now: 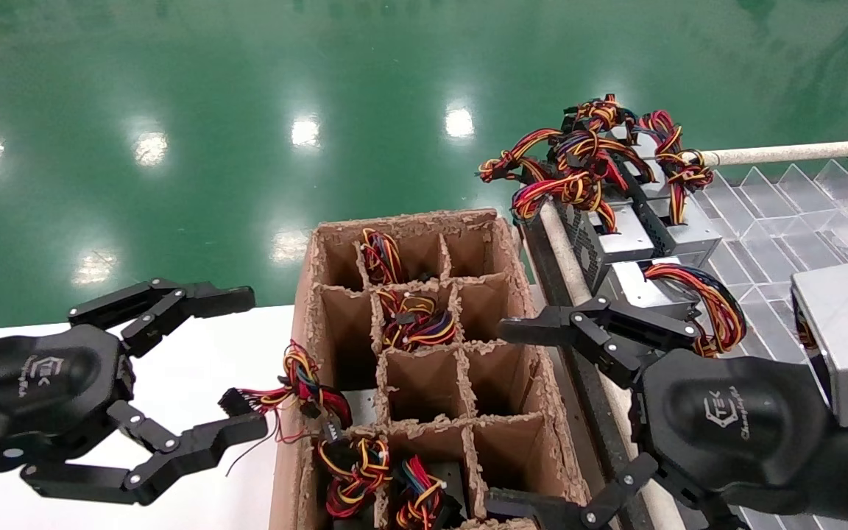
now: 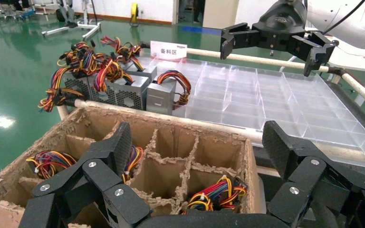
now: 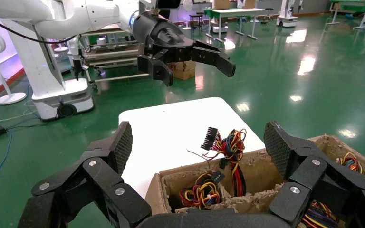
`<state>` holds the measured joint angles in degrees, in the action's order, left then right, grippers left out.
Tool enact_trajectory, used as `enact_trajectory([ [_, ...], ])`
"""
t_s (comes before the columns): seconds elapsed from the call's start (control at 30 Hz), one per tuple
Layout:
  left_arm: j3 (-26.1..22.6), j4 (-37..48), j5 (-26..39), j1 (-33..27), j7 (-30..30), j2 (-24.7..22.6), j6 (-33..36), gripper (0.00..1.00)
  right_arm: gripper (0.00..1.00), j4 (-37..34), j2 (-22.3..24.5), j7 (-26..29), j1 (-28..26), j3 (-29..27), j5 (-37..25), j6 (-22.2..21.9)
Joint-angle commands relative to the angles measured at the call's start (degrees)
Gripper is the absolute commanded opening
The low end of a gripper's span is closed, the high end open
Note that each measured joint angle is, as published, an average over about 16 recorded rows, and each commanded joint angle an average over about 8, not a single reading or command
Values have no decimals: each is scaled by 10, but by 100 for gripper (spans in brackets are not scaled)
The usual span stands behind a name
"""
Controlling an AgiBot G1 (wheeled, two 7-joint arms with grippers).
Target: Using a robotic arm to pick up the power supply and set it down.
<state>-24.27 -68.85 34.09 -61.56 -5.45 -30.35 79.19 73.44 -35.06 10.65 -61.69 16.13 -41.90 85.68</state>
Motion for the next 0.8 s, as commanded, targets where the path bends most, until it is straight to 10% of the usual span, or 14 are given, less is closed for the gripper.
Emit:
enact_trajectory([
  [0.03, 0, 0, 0, 0, 0, 0, 0, 100, 100, 0, 0, 0, 0, 0, 0, 0],
  [0.43, 0, 0, 0, 0, 0, 0, 0, 100, 100, 0, 0, 0, 0, 0, 0, 0],
  [0.7, 0, 0, 0, 0, 0, 0, 0, 4, 100, 1, 1, -2, -3, 1, -9, -5],
  [0.8, 0, 0, 0, 0, 0, 0, 0, 0, 100, 4, -2, -2, -16, 9, -43, -27],
])
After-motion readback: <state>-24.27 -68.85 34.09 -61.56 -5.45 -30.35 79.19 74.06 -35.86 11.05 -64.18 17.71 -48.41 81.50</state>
